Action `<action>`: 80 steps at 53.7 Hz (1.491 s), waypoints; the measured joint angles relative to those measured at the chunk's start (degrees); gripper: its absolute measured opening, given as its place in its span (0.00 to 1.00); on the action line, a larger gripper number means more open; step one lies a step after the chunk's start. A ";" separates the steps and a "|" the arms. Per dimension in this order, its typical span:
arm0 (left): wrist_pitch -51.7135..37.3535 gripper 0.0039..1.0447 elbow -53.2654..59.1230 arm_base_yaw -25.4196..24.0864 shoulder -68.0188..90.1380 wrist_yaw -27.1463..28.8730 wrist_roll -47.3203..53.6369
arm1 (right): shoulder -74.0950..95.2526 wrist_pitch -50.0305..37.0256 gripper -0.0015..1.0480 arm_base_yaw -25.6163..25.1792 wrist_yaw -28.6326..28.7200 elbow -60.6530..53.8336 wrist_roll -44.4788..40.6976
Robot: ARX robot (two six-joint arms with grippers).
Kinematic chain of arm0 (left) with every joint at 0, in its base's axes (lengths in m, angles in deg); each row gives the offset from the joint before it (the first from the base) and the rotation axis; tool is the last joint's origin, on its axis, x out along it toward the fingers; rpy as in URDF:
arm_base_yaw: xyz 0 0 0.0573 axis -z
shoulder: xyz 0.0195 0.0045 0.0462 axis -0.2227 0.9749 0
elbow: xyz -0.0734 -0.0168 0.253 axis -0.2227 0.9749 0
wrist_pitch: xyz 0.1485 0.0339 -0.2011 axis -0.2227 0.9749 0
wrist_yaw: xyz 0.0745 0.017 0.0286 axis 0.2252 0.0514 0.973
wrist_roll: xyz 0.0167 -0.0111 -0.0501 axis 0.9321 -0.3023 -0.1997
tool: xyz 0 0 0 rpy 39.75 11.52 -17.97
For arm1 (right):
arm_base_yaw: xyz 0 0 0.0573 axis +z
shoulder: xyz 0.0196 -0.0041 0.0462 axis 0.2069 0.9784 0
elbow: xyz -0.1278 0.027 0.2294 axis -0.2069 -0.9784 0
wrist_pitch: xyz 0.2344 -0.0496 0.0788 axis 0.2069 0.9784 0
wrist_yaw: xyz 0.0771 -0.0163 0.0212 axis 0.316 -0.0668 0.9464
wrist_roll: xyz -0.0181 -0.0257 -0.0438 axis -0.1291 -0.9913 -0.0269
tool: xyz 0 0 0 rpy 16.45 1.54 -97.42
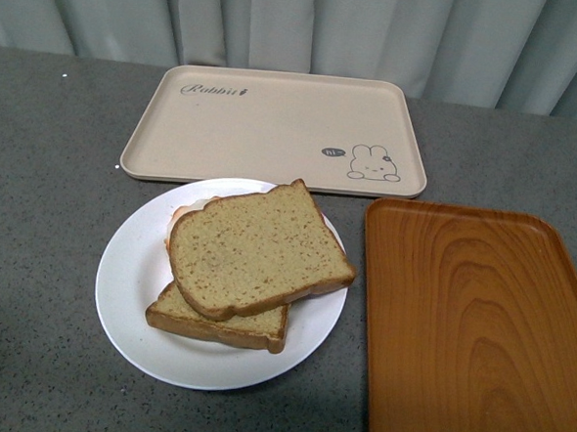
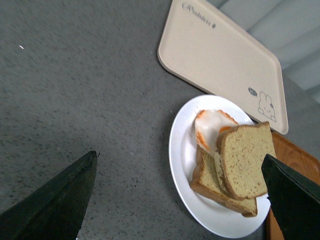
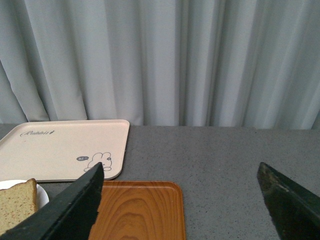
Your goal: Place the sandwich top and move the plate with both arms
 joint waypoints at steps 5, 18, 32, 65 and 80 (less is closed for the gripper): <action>-5.20 0.94 -2.08 -1.46 10.54 -6.21 -0.07 | 0.00 0.00 0.92 0.00 0.00 0.00 0.04; -15.19 0.94 -7.67 -1.70 30.45 -11.72 -5.11 | 0.02 0.00 0.91 -0.02 0.00 0.00 0.02; -26.43 0.94 -10.88 2.62 44.02 -12.81 -11.19 | 0.00 0.00 0.91 -0.02 0.00 0.00 0.02; -33.81 0.94 -17.99 6.38 64.17 -16.39 -21.05 | 0.00 0.00 0.91 -0.02 0.00 0.00 0.02; -35.36 0.94 -19.58 8.00 67.30 -14.69 -26.43 | 0.00 0.00 0.91 -0.02 0.00 0.00 0.04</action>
